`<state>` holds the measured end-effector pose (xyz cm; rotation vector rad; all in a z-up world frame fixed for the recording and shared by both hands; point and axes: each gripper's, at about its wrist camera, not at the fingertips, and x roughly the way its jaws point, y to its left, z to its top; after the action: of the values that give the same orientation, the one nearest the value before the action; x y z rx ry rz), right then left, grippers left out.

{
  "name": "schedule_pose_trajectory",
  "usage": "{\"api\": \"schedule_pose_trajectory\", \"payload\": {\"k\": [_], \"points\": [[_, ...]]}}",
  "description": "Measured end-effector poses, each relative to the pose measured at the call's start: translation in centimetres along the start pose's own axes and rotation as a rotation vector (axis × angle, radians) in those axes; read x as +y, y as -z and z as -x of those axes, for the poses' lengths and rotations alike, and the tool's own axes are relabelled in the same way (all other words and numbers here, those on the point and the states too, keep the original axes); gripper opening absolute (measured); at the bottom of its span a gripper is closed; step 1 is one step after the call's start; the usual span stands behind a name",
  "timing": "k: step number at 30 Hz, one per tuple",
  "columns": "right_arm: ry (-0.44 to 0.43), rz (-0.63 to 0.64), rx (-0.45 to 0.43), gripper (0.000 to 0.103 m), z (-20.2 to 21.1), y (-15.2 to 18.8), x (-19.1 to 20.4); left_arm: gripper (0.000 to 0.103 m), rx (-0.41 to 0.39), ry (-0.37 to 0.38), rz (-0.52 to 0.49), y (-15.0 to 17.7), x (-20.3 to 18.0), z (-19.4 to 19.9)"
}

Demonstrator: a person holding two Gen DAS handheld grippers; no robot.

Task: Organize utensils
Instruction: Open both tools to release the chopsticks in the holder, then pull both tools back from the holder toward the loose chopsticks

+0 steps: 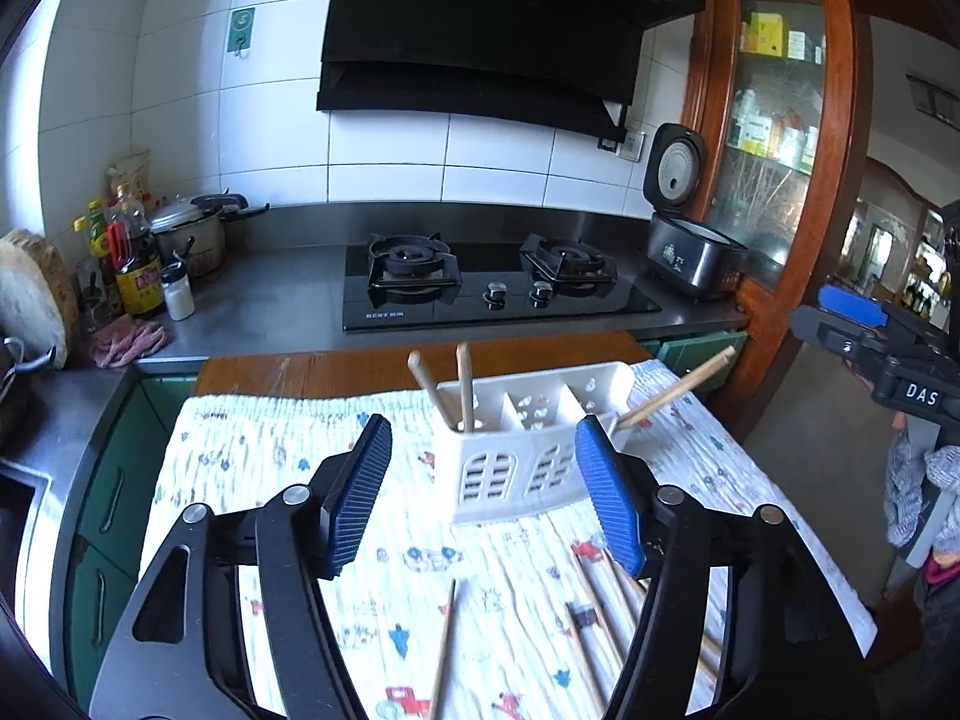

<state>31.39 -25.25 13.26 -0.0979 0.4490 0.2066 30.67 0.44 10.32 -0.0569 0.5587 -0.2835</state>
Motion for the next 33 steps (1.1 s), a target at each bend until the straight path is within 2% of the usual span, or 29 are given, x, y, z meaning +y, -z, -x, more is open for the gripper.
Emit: {"api": "schedule_pose_trajectory", "payload": {"k": [10, 15, 23, 26, 33], "points": [[-0.043, -0.004, -0.019, 0.093, 4.4, 5.1, 1.7, 0.064, 0.026, -0.03, 0.0, 6.7, 0.7, 3.1], [-0.082, -0.024, -0.001, 0.094, 5.4, 8.9, 2.8, 0.064, 0.071, -0.043, -0.001, 10.8, 1.1, 3.9], [-0.092, -0.047, 0.037, 0.095, 6.6, 15.0, 3.7, 0.064, 0.148, -0.06, 0.031, 16.9, 2.5, 4.0], [-0.089, -0.057, 0.052, 0.095, 6.8, 16.9, 3.6, 0.064, 0.173, -0.083, 0.024, 18.7, 2.8, 3.7], [-0.083, -0.085, 0.115, 0.096, 6.5, 20.5, 3.4, 0.064, 0.223, -0.067, 0.055, 20.8, 2.9, 2.5]]}}
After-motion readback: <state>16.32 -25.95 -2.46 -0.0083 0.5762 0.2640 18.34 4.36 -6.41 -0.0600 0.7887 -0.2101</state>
